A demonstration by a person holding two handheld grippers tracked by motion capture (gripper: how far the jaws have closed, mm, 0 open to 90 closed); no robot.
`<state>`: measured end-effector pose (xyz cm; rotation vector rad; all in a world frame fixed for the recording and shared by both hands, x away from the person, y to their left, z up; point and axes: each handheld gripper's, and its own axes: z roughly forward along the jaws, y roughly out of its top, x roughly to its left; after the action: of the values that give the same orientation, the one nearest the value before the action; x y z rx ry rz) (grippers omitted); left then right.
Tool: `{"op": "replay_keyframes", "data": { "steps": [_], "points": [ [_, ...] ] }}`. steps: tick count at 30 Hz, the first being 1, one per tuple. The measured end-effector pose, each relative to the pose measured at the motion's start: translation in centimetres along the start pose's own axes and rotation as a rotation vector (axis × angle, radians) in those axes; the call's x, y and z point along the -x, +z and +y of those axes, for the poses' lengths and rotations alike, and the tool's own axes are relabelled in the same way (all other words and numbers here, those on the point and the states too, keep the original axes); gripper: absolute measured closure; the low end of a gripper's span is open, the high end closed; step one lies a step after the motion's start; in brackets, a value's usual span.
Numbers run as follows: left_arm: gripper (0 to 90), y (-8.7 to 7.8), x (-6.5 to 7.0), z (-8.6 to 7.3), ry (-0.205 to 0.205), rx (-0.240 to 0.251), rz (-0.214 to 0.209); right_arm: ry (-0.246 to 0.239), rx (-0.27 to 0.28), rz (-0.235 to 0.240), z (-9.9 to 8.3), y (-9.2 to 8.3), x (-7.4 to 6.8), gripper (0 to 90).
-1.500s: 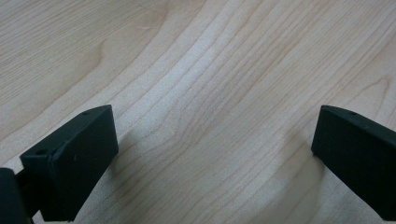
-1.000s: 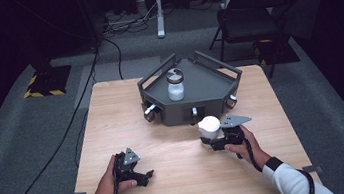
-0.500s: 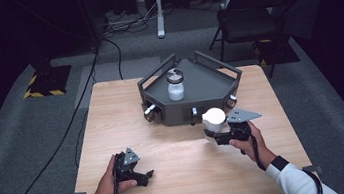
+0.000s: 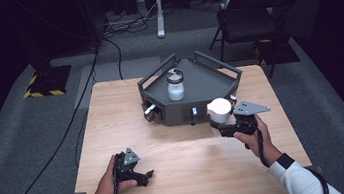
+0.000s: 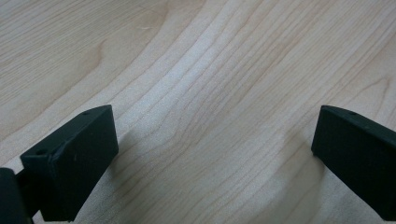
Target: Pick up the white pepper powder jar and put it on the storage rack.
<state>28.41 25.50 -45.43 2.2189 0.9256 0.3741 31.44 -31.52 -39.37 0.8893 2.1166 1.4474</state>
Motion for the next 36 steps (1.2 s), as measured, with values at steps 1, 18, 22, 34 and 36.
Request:
{"op": "replay_keyframes", "data": {
  "steps": [1, 18, 22, 34, 36],
  "points": [
    [0.1, 0.0, 0.0, 0.0, 0.0, 0.0, 0.0, 0.002, -0.002, -0.004, 0.2, -0.1, -0.1, 29.1],
    [0.1, 0.0, 0.0, 0.0, 0.0, 0.0, 0.0, 0.015, 0.037, -0.05, 3.5, -0.6, -1.0, 29.4],
    [0.1, 0.0, 0.0, 0.0, 0.0, 0.0, 0.0, 0.022, 0.051, -0.072, 4.3, -0.5, -1.1, 29.4],
    [0.1, 0.0, 0.0, 0.0, 0.0, 0.0, 0.0, 0.038, 0.107, -0.1, 6.3, 0.3, -0.5, 29.6],
    [0.1, 0.0, 0.0, 0.0, 0.0, 0.0, 0.0, 0.032, 0.114, -0.111, 6.7, 0.5, -0.5, 29.6]
  ]
}}
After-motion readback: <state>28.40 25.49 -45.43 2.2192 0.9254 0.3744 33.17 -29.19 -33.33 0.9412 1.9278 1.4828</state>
